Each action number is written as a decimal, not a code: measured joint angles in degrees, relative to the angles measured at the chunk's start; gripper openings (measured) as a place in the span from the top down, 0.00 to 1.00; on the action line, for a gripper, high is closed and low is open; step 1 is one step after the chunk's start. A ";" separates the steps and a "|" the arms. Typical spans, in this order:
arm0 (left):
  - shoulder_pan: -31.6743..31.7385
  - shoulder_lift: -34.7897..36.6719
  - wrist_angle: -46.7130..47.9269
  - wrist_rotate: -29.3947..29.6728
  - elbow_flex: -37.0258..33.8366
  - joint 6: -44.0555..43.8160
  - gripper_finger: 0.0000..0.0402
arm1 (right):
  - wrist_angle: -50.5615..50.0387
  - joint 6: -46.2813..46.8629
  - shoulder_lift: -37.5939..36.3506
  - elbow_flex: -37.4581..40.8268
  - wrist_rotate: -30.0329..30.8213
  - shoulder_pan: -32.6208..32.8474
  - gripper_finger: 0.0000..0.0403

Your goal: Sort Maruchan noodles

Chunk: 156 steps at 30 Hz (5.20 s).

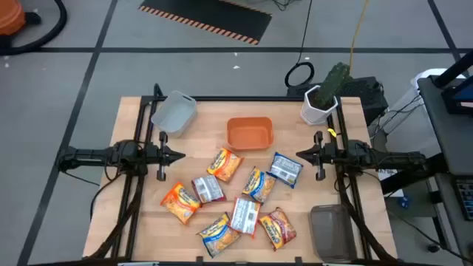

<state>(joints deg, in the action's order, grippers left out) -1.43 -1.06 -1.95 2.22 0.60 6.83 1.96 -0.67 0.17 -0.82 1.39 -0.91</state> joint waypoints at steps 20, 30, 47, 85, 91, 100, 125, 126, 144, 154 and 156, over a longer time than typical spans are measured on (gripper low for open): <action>0.00 0.00 0.00 0.00 0.00 0.01 1.00 | 0.01 0.00 0.00 -0.02 0.01 0.01 1.00; 0.00 0.00 0.01 0.01 0.00 0.01 1.00 | 0.00 0.00 0.00 -0.01 0.00 0.00 1.00; 0.02 0.00 0.00 0.00 0.00 0.00 1.00 | 0.01 0.00 0.00 -0.02 0.00 0.02 1.00; 0.01 0.00 0.02 0.01 0.00 0.02 1.00 | 0.81 -7.65 0.00 -0.02 0.06 -0.02 1.00; 0.00 0.00 0.02 0.02 0.00 0.02 1.00 | -0.17 -14.89 1.75 -0.02 0.13 -0.22 1.00; 0.00 0.00 0.05 0.01 0.00 0.02 1.00 | 0.41 -2.46 9.05 -0.02 0.32 -0.22 1.00; 0.02 0.00 0.15 0.01 0.00 0.00 1.00 | -24.31 4.15 30.20 -47.83 1.60 0.15 1.00; 0.00 0.00 0.09 0.02 0.00 0.00 1.00 | -25.77 4.88 31.55 -50.64 1.58 0.15 1.00; 0.00 0.00 0.00 0.04 0.00 1.44 1.00 | -45.02 8.56 51.84 -85.40 1.36 0.15 1.00; 0.00 -0.01 0.01 0.05 0.00 0.51 1.00 | -62.20 17.00 63.65 -102.35 0.97 0.15 1.00; 0.02 -0.01 -0.18 0.27 0.00 0.63 1.00 | -63.31 19.49 65.64 -104.93 -0.96 0.15 1.00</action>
<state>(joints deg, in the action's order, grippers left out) -1.41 -1.07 -2.13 2.49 0.60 7.46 -61.35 18.82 65.81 -105.75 0.43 -0.75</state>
